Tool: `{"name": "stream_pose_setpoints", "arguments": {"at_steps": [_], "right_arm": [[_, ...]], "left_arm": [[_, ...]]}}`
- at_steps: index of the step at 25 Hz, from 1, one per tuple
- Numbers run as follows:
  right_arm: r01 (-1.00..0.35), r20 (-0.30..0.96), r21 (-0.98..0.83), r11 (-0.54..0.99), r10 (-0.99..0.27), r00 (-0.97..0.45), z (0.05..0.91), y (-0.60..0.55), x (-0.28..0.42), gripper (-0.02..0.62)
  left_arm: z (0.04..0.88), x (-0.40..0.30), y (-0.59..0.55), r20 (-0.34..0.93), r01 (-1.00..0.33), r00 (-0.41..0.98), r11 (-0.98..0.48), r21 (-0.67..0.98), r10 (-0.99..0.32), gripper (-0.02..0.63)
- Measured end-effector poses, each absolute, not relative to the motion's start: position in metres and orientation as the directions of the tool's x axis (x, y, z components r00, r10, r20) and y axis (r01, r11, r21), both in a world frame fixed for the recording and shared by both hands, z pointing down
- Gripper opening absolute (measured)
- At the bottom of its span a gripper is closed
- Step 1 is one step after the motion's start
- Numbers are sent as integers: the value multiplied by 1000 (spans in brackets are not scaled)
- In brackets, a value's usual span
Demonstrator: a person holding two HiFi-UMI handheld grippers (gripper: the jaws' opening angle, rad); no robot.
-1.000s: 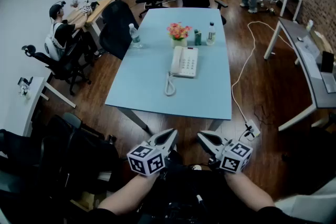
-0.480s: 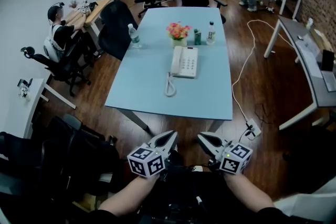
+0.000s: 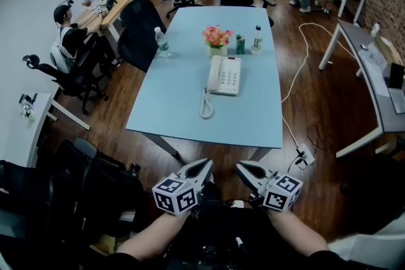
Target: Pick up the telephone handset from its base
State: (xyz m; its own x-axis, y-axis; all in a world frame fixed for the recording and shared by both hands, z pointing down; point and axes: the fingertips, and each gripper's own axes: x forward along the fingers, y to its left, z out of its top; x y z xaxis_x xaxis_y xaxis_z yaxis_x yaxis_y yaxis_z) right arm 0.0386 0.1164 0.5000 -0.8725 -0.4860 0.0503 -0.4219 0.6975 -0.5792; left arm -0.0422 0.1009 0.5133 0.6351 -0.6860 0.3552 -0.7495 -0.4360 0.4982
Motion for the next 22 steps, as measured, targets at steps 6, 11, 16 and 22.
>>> {"name": "stream_pose_setpoints", "arguments": {"at_steps": [6,11,16,22], "right_arm": [[-444,64,-583,681,-506,-860,499,90,36,18],[-463,80,-575,674,-517,-852,495,58,26,18],[-478,98,-565,673,-520,-848,496,16,14,18],[-517,113,-540,664,-551,-827,494,-38,-3,18]], "left_arm": [[510,-45,69,351,-739,649,-448,504,-675,0],[506,-52,31,340,-729,657,-452,514,-673,0],[499,-65,-18,319,-719,664,-463,518,-676,0],[499,-88,-78,300,-711,675,-483,511,-675,0]]}}
